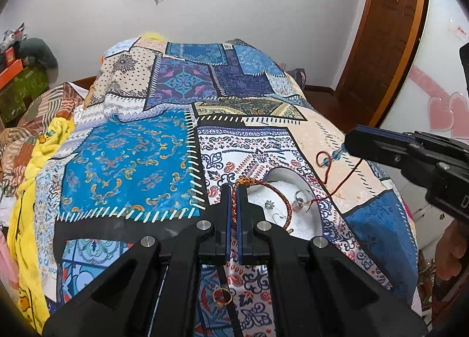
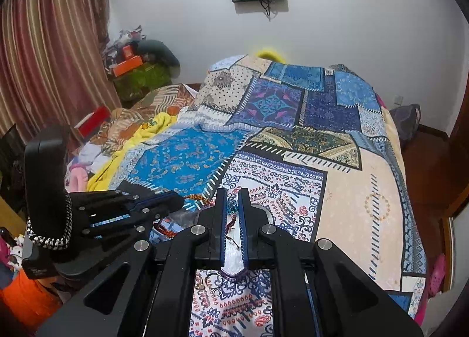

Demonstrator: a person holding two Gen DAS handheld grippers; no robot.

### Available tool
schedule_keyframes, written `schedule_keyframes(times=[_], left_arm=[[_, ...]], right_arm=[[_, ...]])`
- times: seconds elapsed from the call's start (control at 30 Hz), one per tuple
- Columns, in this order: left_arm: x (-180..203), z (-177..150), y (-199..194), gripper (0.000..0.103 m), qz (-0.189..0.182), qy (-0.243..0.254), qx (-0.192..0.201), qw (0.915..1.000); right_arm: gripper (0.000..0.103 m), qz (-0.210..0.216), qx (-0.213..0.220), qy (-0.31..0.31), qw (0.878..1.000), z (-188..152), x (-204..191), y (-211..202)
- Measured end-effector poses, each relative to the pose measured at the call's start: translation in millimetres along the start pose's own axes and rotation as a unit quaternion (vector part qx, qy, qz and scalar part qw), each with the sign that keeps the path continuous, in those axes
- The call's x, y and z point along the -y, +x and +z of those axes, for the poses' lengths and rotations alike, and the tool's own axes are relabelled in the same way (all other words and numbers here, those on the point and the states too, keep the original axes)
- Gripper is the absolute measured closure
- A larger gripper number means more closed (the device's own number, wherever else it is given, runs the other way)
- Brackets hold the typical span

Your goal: Organize jewelry

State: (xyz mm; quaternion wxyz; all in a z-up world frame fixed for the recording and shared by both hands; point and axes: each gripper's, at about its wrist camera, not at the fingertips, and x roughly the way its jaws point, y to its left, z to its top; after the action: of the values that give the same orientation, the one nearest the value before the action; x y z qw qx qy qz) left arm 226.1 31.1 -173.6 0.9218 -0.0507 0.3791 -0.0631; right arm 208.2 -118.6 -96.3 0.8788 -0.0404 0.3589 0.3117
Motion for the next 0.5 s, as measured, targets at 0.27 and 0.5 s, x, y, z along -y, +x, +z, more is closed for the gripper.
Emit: schedule_keyframes(times=[0.27, 0.5], left_arm=[[3, -1, 23, 0.102, -0.005, 0.006, -0.021, 0.9997], [5, -1, 30, 0.102, -0.016, 0.011, -0.033, 0.9993]], right_arm=[[0.096, 0.007, -0.048, 0.009, 0.999, -11, 7, 33], [0.096, 0.004, -0.080, 0.001, 0.997, -23, 6, 45]])
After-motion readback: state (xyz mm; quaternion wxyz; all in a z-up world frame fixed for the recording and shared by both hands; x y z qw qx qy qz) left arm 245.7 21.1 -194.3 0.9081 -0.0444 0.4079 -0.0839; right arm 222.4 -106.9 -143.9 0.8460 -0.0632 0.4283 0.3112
